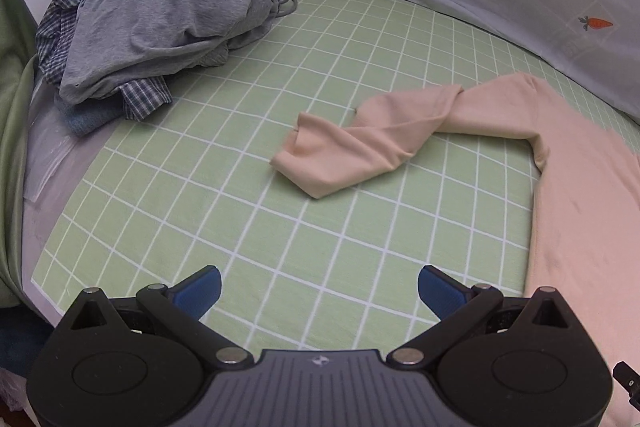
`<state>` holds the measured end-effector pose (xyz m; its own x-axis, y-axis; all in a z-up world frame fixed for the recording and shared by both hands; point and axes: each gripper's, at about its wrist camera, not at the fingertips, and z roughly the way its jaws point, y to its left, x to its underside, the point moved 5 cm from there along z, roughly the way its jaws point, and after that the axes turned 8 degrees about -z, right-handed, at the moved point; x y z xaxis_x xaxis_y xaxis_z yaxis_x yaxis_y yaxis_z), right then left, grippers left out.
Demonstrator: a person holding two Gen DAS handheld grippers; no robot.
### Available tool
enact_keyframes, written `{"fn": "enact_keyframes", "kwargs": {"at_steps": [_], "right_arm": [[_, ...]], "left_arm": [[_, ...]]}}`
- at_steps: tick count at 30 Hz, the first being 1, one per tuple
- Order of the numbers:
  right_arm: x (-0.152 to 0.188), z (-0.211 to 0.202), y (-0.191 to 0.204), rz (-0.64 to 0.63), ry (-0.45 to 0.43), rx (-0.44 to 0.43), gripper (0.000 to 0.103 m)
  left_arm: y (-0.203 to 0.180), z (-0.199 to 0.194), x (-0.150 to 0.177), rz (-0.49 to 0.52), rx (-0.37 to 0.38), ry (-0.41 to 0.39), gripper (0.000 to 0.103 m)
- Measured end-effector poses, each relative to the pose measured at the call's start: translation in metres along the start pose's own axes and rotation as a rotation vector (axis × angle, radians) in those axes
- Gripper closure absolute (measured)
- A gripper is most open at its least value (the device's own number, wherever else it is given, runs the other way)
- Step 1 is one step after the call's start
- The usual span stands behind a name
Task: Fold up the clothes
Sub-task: 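Move the left gripper to the twisted sleeve and pinch its cuff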
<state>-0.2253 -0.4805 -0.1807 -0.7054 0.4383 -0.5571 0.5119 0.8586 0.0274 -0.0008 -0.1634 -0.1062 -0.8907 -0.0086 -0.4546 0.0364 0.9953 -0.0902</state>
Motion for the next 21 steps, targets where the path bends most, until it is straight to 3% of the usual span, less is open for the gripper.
{"fn": "enact_keyframes", "kwargs": {"at_steps": [6, 11, 17, 21], "right_arm": [[0.001, 0.014, 0.03, 0.077, 0.025, 0.057, 0.0], [-0.003, 0.032, 0.04, 0.134, 0.075, 0.139, 0.0], [-0.011, 0.04, 0.046, 0.13, 0.123, 0.178, 0.0], [-0.012, 0.041, 0.047, 0.145, 0.134, 0.184, 0.0]], "left_arm": [[0.019, 0.028, -0.034, 0.033, 0.045, 0.02, 0.002], [0.021, 0.056, -0.062, 0.033, 0.089, 0.057, 0.01], [0.016, 0.094, -0.074, 0.02, 0.124, 0.179, 0.028], [0.016, 0.104, -0.071, 0.029, 0.137, 0.212, 0.051]]}}
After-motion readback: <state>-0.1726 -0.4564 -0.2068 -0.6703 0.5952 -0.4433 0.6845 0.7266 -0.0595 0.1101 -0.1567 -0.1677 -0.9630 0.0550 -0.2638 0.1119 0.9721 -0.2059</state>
